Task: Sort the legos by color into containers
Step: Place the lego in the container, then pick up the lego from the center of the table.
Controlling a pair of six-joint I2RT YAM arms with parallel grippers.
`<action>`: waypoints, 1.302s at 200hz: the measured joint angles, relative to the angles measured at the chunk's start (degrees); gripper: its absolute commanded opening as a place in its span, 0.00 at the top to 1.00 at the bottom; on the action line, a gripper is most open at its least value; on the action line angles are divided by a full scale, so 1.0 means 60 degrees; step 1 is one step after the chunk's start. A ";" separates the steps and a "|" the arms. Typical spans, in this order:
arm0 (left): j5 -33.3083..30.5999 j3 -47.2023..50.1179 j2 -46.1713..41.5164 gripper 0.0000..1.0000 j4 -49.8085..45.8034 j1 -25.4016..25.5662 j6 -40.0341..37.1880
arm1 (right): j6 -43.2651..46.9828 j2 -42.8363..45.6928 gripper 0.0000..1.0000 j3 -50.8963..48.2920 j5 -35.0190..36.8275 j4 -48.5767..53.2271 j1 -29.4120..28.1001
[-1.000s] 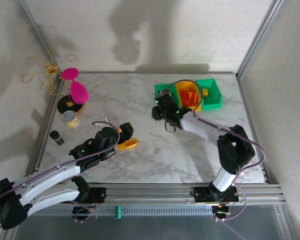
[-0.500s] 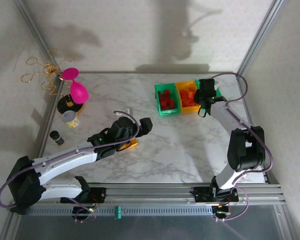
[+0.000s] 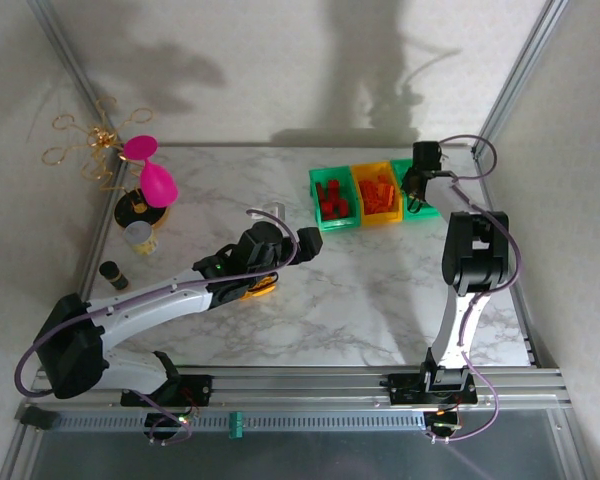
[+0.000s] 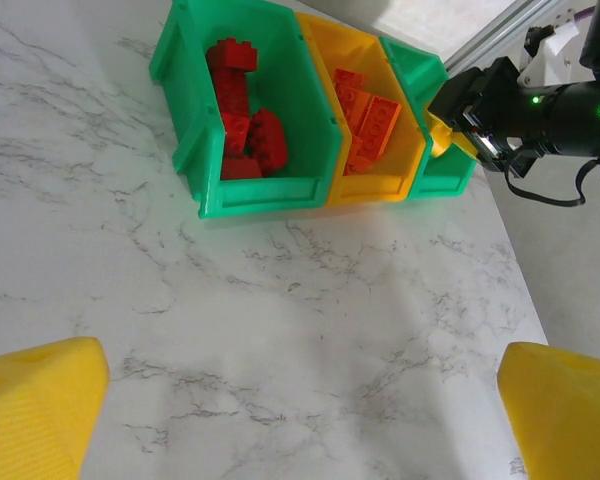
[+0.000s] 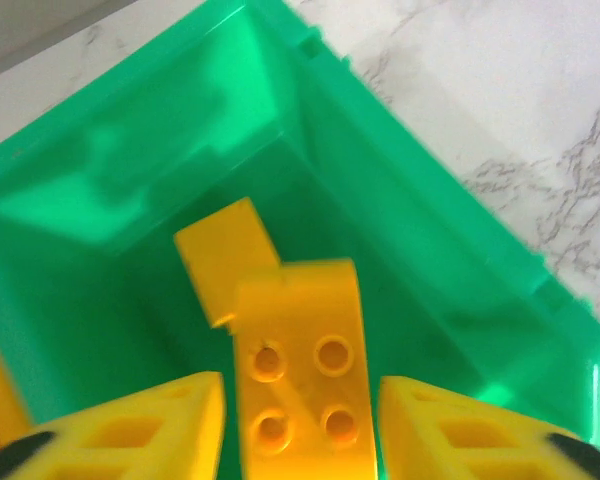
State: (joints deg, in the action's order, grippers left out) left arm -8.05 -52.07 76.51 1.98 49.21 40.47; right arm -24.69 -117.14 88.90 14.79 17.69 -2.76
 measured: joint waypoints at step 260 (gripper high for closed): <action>-0.2324 0.2426 -0.5089 0.00 -0.2575 -0.0426 0.1453 | -0.0284 0.3042 0.14 -0.2998 -0.1005 0.0087 -0.7329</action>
State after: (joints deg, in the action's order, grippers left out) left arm -22.00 -37.52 45.98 -13.47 46.65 49.19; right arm -26.39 -98.89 70.91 8.75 18.22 -46.74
